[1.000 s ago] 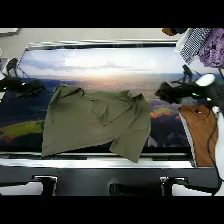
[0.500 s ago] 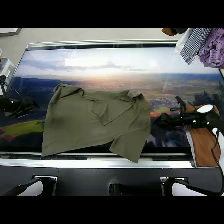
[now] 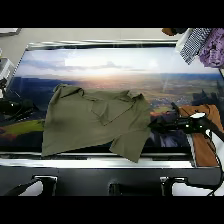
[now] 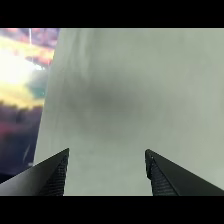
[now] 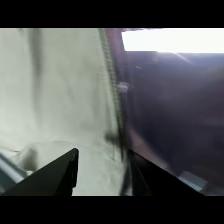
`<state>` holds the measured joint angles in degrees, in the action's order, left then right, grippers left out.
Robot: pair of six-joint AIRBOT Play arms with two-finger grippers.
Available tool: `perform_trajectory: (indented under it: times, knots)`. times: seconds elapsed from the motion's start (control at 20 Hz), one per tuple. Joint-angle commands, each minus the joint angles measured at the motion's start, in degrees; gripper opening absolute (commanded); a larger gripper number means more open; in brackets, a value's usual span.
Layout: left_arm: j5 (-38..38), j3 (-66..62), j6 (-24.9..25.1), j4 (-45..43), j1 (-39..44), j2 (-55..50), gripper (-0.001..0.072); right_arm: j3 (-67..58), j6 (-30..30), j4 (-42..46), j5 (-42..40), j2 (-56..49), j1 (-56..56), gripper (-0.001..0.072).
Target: Fold the clothes and pants, and hang the long-sleeved shirts on hangers.
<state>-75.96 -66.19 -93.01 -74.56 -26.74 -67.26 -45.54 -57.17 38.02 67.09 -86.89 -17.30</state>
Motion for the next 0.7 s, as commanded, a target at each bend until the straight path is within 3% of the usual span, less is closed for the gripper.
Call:
perform_trajectory:
  times: [0.0,0.05,0.15,0.45,0.65]
  knots:
    - [-1.64,0.04,-0.68,0.02,-0.44,0.09,0.0534,0.2,0.81,-0.7,-0.31,-2.6,3.5,0.0386]
    - [-2.12,0.09,-0.63,-0.26,-0.7,0.13,0.0534,0.2,0.31,0.57,-0.81,-2.93,6.05,0.0358]
    - [-2.99,1.36,-0.66,-0.44,-2.6,1.03,0.0534,0.13,-1.57,3.08,-2.36,-2.82,9.03,0.004]
    - [2.47,22.27,3.93,-0.46,-18.05,13.0,0.0534,0.02,-5.86,3.21,-2.86,4.76,5.6,0.003]
    - [3.08,34.62,6.73,2.62,-25.81,12.76,0.0534,0.02,-6.97,3.13,-2.73,9.4,5.62,0.003]
